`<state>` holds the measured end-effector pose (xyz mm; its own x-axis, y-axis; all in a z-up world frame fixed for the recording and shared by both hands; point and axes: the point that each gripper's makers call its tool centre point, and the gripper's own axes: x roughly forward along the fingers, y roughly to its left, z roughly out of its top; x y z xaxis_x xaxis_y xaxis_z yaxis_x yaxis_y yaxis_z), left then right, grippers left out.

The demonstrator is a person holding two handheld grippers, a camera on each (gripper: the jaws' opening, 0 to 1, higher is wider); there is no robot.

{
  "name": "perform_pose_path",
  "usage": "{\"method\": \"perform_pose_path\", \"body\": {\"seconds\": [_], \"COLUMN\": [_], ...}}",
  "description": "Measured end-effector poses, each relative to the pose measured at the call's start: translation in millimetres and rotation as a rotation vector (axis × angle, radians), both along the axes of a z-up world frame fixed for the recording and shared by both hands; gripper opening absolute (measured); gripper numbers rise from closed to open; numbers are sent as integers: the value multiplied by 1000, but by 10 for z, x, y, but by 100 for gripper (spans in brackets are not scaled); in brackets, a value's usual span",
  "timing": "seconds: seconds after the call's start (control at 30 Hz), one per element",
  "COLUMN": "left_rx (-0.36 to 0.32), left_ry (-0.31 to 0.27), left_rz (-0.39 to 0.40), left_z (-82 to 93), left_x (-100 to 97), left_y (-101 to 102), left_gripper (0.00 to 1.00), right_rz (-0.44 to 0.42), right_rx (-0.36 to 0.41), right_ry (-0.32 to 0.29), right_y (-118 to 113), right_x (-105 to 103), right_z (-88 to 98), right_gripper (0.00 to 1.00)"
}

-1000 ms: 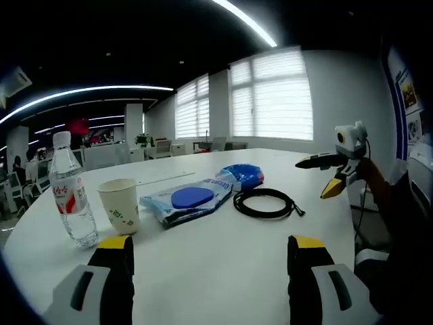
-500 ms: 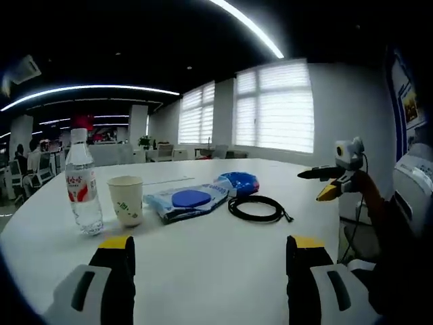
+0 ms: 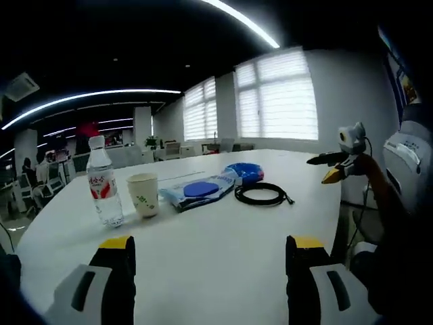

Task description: Arrange the tabletop items into an orderly group along one side of the table until the central work area is clear of visible clutter.

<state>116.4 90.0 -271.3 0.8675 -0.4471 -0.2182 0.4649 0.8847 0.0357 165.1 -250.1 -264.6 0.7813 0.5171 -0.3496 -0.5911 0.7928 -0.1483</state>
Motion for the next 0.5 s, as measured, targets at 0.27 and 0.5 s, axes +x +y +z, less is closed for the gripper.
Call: {"method": "perform_pose_path", "body": {"seconds": [0.27,0.5], "left_rx": [17,1], "left_ry": [8,5], "left_rz": [56,79], "left_z": [10,2], "left_x": [-71,-94], "left_y": [120,179], "left_gripper": [91,91], "right_rz": [-36,-45], "right_rx": [-7,-11], "right_ry": [-13,-12], "right_y": [-63,-84], "right_x": [-50,-81], "right_z": [22,9], "right_gripper": [93,93]}}
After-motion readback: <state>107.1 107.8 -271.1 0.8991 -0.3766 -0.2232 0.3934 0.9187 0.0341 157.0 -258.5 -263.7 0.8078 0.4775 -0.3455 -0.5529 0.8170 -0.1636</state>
